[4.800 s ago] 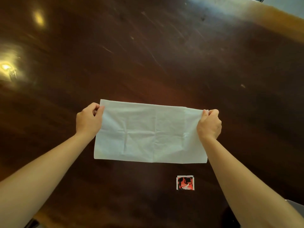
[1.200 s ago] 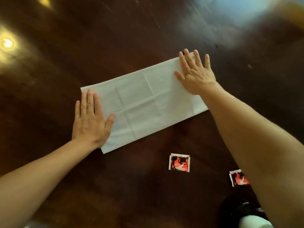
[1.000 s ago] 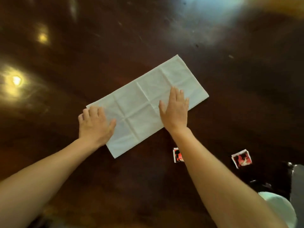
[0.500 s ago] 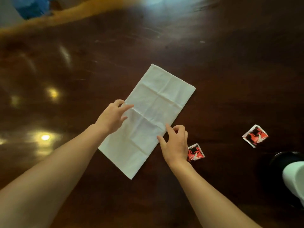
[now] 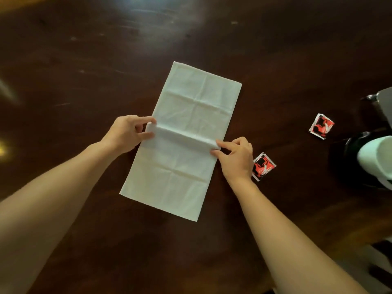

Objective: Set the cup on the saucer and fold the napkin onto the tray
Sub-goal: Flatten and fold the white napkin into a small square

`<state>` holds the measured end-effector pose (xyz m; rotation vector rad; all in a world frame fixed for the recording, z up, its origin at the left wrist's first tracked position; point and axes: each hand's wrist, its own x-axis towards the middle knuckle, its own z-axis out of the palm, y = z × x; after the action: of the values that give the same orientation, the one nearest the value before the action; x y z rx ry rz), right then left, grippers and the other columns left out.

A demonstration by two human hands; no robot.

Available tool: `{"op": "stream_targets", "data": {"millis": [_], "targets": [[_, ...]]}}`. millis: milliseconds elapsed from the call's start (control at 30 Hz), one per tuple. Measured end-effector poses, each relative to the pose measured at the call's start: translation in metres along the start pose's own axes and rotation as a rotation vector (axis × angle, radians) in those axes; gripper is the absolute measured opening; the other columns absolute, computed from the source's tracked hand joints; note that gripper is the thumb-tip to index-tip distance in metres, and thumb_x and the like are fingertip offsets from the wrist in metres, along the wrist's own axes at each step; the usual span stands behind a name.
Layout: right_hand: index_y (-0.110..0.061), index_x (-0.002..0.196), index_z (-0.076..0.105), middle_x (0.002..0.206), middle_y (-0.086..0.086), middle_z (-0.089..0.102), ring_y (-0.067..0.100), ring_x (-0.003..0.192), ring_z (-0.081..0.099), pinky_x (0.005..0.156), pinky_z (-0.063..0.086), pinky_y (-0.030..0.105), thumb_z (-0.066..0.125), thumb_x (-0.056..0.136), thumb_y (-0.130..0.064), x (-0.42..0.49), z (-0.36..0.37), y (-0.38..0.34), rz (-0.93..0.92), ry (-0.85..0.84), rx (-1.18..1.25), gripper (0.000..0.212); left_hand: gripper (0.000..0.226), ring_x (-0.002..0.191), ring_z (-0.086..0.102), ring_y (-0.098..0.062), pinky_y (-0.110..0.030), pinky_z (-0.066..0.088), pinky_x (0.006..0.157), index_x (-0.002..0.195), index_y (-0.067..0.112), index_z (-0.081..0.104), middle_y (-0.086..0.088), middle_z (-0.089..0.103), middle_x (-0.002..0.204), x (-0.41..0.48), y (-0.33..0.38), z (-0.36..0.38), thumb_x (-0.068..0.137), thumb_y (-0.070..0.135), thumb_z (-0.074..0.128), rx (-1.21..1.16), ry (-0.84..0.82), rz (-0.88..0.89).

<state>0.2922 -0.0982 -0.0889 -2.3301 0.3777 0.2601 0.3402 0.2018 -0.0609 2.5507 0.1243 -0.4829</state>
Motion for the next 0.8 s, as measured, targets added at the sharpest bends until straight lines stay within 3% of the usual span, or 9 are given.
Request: {"op": "stream_targets", "data": {"millis": [133, 267, 333, 500, 800], "targets": [[-0.026, 0.103, 0.080, 0.085, -0.007, 0.046, 0.020, 0.095, 0.050, 0.081, 0.047, 0.034, 0.085, 0.077, -0.033, 0.005, 0.001, -0.002, 0.028, 0.011, 0.017, 0.028, 0.028, 0.055, 0.058, -0.022, -0.042, 0.061, 0.053, 0.110, 0.033, 0.075, -0.007, 0.063, 0.071, 0.012, 0.001, -0.011, 0.083, 0.028, 0.082, -0.037, -0.083, -0.026], [-0.027, 0.093, 0.080, 0.091, -0.003, 0.056, 0.022, 0.098, 0.058, 0.081, 0.053, 0.042, 0.087, 0.075, -0.031, 0.012, 0.002, -0.009, 0.106, 0.026, 0.068, 0.019, 0.023, 0.047, 0.058, -0.022, -0.044, 0.061, 0.055, 0.104, 0.028, 0.079, -0.010, 0.069, 0.075, 0.016, 0.004, -0.013, 0.082, 0.030, 0.083, -0.076, -0.055, -0.049], [-0.025, 0.092, 0.080, 0.089, -0.009, 0.058, 0.019, 0.099, 0.060, 0.081, 0.055, 0.041, 0.087, 0.076, -0.030, 0.014, 0.001, -0.011, 0.153, 0.028, 0.055, 0.018, 0.021, 0.044, 0.060, -0.024, -0.043, 0.062, 0.055, 0.101, 0.028, 0.080, -0.011, 0.071, 0.077, 0.015, 0.003, -0.011, 0.081, 0.030, 0.084, -0.105, -0.046, -0.058], [-0.026, 0.095, 0.080, 0.079, -0.024, 0.053, 0.016, 0.101, 0.062, 0.081, 0.057, 0.040, 0.085, 0.078, -0.032, 0.012, 0.006, -0.015, 0.172, 0.030, -0.021, 0.019, 0.017, 0.045, 0.059, -0.021, -0.036, 0.061, 0.054, 0.084, 0.045, 0.074, -0.007, 0.067, 0.069, 0.008, -0.010, -0.010, 0.077, 0.035, 0.086, -0.290, -0.009, -0.080], [-0.019, 0.096, 0.081, 0.088, -0.005, 0.063, 0.019, 0.092, 0.063, 0.074, 0.047, 0.029, 0.080, 0.083, -0.020, -0.001, 0.009, -0.023, 0.091, 0.065, -0.038, 0.013, 0.015, 0.043, 0.056, -0.018, -0.022, 0.050, 0.053, 0.094, 0.031, 0.081, -0.003, 0.069, 0.063, 0.004, -0.020, -0.008, 0.080, 0.034, 0.084, -0.397, 0.022, -0.059]]}}
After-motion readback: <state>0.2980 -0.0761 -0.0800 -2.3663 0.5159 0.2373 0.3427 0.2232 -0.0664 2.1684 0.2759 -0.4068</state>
